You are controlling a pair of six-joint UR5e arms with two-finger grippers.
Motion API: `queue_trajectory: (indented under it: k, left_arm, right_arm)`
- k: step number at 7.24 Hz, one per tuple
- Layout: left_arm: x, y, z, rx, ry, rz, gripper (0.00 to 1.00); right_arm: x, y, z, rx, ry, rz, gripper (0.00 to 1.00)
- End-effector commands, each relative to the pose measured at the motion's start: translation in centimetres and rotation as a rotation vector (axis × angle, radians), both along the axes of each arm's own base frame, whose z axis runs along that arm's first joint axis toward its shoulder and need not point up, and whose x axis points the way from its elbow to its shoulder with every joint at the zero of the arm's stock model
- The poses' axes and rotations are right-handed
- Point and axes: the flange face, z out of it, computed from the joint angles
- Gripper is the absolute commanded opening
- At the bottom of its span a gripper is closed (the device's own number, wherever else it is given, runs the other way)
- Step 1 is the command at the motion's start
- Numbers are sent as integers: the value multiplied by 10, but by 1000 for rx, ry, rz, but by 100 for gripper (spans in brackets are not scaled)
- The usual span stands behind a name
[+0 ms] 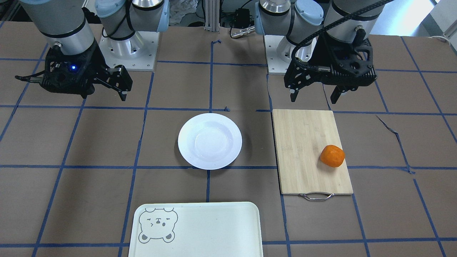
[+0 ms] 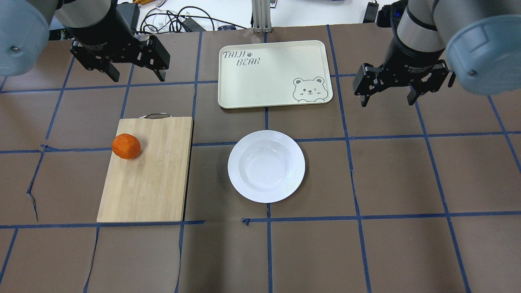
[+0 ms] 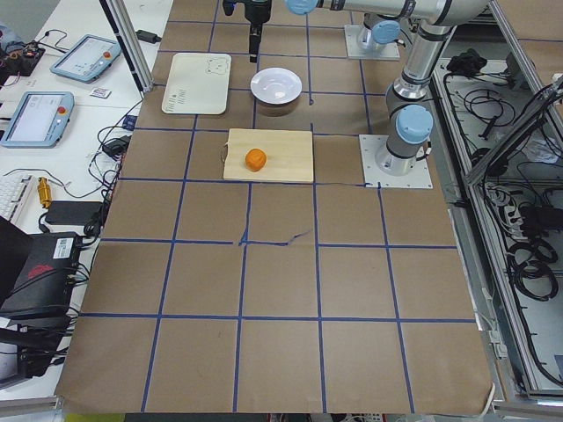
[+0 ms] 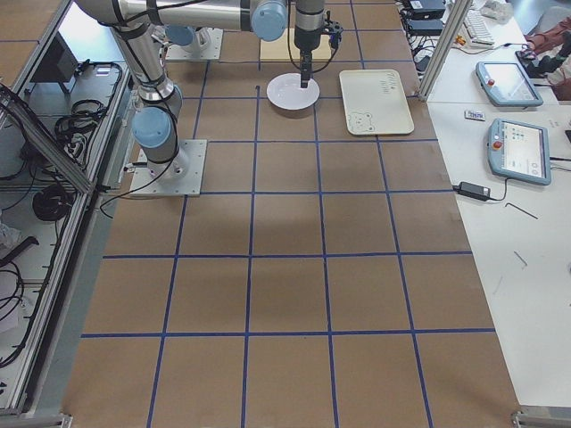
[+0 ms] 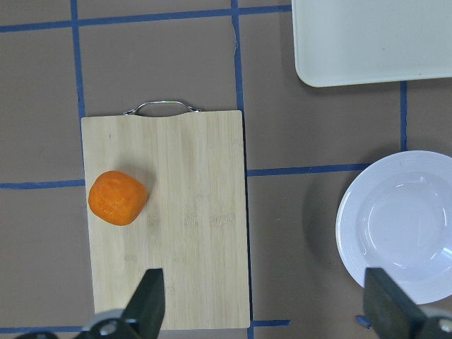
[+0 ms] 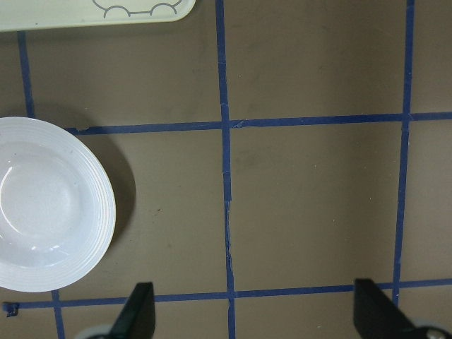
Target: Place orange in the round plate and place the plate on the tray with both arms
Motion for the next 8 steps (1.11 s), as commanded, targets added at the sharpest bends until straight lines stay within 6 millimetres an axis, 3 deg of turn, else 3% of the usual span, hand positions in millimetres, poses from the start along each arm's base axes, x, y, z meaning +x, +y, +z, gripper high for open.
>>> queue_trajectory:
  k: [1,8]
  left_arm:
    - [0,0,0,1,-1,0,100]
    - [1,-1,-1,1,-1,2,100]
  right_arm:
    - [0,-1,-1,-5,8,-5,100]
    - [0,0,3,-18,14,-2,100]
